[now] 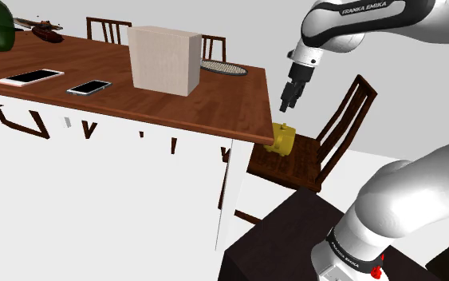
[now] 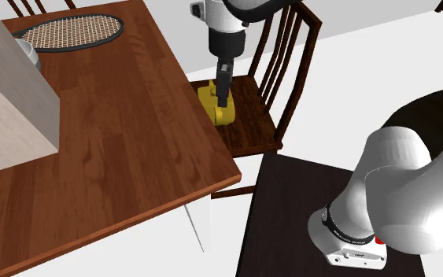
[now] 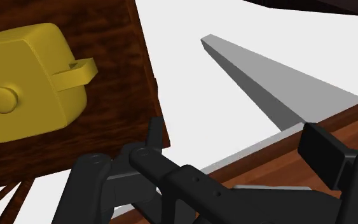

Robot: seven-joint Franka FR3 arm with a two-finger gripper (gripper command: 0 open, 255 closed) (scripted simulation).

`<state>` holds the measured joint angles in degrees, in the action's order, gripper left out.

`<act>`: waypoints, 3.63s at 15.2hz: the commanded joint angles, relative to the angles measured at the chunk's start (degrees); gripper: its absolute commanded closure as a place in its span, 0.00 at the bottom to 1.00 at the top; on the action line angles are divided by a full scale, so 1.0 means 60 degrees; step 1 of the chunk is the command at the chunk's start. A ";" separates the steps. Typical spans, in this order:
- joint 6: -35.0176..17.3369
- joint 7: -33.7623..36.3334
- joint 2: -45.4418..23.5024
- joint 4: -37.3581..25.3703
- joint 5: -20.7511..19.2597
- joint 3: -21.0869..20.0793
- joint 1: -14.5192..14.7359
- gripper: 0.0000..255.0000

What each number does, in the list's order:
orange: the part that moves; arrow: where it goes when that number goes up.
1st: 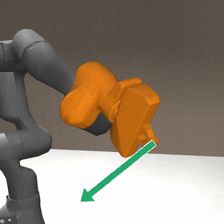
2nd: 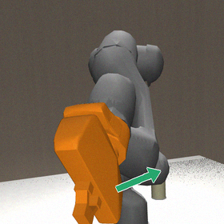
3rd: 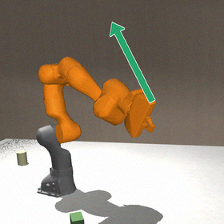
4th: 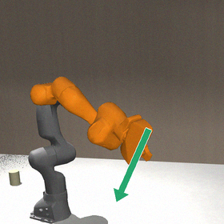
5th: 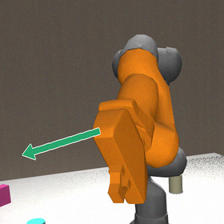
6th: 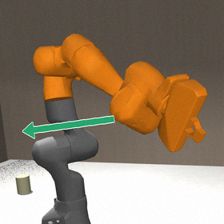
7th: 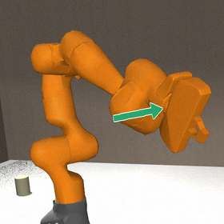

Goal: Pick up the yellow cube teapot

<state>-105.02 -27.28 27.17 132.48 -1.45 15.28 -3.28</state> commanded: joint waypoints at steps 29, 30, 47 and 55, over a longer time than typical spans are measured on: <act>-0.2810 -0.4600 -0.7358 -0.3635 0.2114 0.1998 -0.1223 0.00; -0.2808 -0.4595 -0.7347 -0.3627 0.2109 0.1999 -0.1219 1.00; -0.1937 -0.4371 -0.6866 -0.4085 0.1795 0.2104 -0.1143 1.00; -0.1123 -0.4207 -0.6524 -0.4605 0.1576 0.2164 -0.1101 1.00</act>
<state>-112.07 -52.60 -12.28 105.04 8.15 28.22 -9.92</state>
